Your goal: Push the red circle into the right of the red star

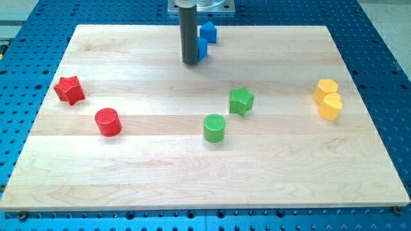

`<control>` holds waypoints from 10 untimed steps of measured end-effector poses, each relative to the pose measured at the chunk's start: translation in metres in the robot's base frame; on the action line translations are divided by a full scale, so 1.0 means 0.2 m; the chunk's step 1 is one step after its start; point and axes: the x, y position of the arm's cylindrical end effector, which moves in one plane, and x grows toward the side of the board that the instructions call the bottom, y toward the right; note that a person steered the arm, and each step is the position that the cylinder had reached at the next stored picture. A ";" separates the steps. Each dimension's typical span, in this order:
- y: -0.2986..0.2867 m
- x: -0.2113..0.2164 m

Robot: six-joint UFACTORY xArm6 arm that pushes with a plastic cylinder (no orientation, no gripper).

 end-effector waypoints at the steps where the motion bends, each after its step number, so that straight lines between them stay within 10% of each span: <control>1: 0.00 -0.02; 7: -1.11 0.31; 8: -0.62 0.40; 10: -0.54 1.19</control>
